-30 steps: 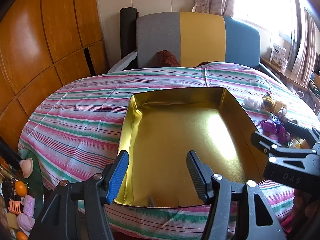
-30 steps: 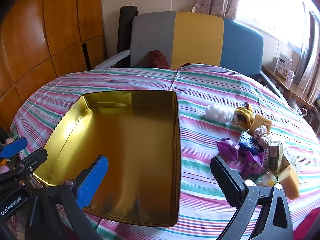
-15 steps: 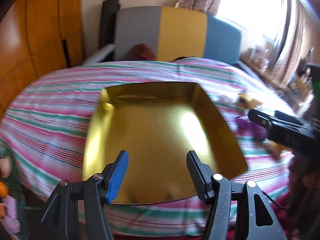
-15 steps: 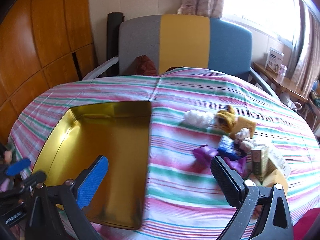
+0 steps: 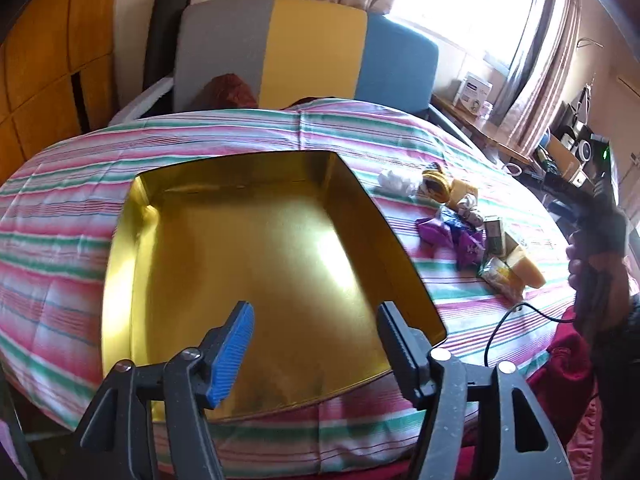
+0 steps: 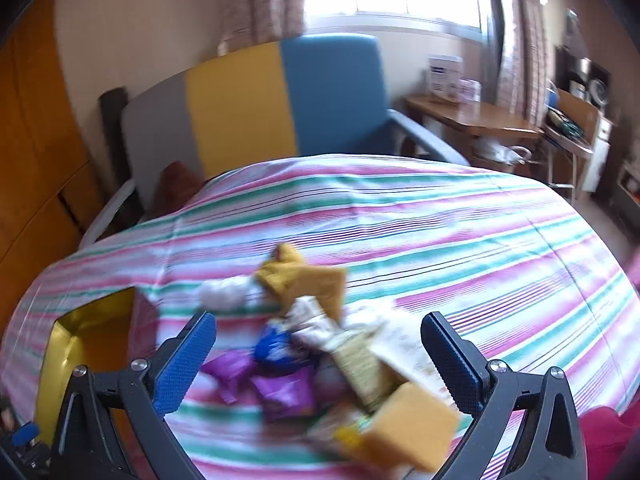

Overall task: Organize objects
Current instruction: 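Move the left tool from the gold tray toward the item pile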

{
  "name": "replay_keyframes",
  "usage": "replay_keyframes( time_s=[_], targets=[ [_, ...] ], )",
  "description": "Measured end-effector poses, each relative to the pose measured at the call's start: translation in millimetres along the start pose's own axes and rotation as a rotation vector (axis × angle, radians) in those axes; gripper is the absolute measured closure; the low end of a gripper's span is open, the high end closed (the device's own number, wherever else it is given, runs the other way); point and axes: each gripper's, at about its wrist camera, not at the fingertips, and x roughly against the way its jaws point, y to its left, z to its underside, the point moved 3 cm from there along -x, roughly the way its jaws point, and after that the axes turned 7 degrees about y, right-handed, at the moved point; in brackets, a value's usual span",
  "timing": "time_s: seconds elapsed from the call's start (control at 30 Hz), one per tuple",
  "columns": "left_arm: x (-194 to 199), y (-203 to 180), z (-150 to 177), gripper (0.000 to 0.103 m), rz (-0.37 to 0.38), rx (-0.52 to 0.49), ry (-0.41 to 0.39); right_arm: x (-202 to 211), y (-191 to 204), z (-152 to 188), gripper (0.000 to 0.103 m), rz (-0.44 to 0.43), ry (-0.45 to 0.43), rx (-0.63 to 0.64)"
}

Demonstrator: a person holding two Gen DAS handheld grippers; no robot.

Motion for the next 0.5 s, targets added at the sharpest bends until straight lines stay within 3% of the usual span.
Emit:
replay_keyframes(
  time_s=[0.2,0.5],
  targets=[
    [-14.4,-38.7,-27.2,0.036,0.048,-0.084,0.044,-24.0,-56.8,5.0,0.000,-0.039,0.032,-0.154],
    [-75.3,-125.3,-71.6,0.041,0.075,-0.316,0.149,-23.1,-64.6,3.6,0.000,-0.074,0.035,-0.191]
  ],
)
